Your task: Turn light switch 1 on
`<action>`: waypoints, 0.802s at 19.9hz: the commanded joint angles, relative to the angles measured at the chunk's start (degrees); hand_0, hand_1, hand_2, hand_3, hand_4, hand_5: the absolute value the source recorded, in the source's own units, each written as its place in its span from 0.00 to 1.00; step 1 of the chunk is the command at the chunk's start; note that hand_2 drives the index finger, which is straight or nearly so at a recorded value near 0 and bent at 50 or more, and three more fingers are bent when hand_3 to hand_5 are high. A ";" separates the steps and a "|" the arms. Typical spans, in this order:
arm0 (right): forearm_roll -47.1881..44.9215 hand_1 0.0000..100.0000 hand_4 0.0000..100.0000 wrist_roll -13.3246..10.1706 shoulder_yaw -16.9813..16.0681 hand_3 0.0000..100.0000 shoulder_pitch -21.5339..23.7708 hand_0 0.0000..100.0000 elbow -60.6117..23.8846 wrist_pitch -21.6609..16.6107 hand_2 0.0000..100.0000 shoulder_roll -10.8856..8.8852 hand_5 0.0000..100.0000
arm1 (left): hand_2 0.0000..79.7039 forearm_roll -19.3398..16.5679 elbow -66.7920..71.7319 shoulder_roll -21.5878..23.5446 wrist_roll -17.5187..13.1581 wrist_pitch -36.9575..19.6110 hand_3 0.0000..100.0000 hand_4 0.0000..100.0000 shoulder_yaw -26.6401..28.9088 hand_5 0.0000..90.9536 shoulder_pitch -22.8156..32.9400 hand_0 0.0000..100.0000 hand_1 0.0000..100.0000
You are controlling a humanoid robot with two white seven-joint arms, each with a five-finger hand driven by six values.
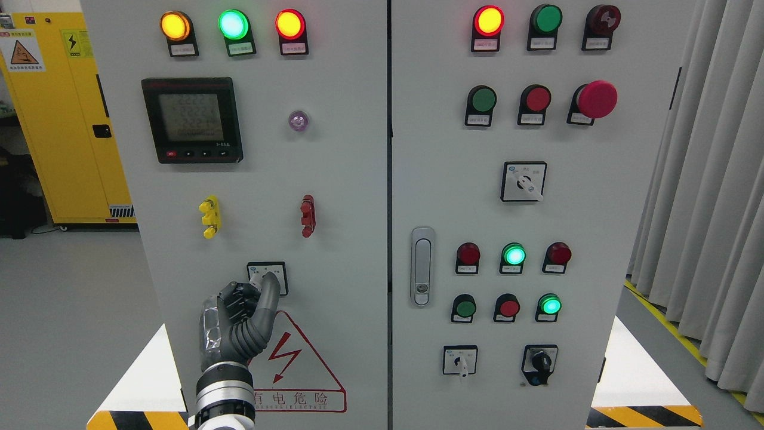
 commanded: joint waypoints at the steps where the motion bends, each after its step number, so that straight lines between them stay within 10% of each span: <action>1: 0.00 0.50 0.00 0.05 0.00 0.00 0.00 0.00 0.00 0.03 0.04 0.00 0.00 | 0.80 -0.01 0.03 0.01 0.35 0.28 0.91 0.89 -0.37 0.91 0.02 0.46 0.55; 16: 0.00 0.50 0.00 0.05 0.00 0.00 0.00 0.00 0.00 0.03 0.04 0.00 0.00 | 0.80 0.17 0.03 -0.08 0.35 0.11 0.91 0.89 -0.37 0.91 0.11 0.41 0.49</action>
